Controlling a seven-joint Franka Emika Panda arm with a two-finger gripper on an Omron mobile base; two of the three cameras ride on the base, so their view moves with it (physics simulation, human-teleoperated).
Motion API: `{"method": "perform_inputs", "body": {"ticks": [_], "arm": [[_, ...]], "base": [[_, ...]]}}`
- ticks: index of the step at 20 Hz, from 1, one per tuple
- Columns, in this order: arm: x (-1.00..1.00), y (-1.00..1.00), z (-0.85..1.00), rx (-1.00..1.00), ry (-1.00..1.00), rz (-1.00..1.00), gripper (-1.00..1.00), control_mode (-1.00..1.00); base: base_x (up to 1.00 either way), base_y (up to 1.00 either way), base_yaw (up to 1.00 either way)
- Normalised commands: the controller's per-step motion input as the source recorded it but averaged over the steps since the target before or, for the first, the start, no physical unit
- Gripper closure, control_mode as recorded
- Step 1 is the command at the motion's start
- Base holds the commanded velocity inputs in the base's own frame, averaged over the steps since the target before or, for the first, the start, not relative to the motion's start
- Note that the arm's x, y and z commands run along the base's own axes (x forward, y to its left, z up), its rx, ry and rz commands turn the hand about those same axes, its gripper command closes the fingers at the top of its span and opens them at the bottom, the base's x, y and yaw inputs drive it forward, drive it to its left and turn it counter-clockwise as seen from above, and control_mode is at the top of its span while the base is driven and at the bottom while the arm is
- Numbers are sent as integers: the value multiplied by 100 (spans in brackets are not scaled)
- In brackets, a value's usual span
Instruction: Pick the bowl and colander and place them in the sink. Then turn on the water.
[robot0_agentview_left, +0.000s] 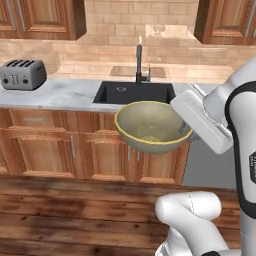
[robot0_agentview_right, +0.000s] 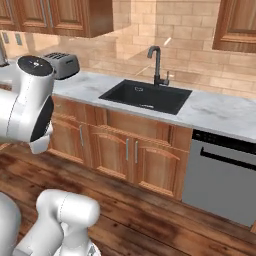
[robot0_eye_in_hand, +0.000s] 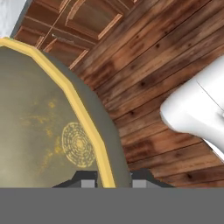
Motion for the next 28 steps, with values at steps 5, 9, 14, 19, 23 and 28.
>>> {"method": "perform_inputs", "body": {"ticks": [5,9,14,19,23,28], "arm": [[0,0,0,0,0,0,100,100],[0,0,0,0,0,0,100,100],[0,0,0,0,0,0,100,100],[0,0,0,0,0,0,100,100],[0,0,0,0,0,0,100,100],[0,0,0,0,0,0,100,100]], "base": [[43,0,-37],[32,11,-20],[24,20,-10],[47,29,-14],[55,34,-15],[52,28,-15]]}}
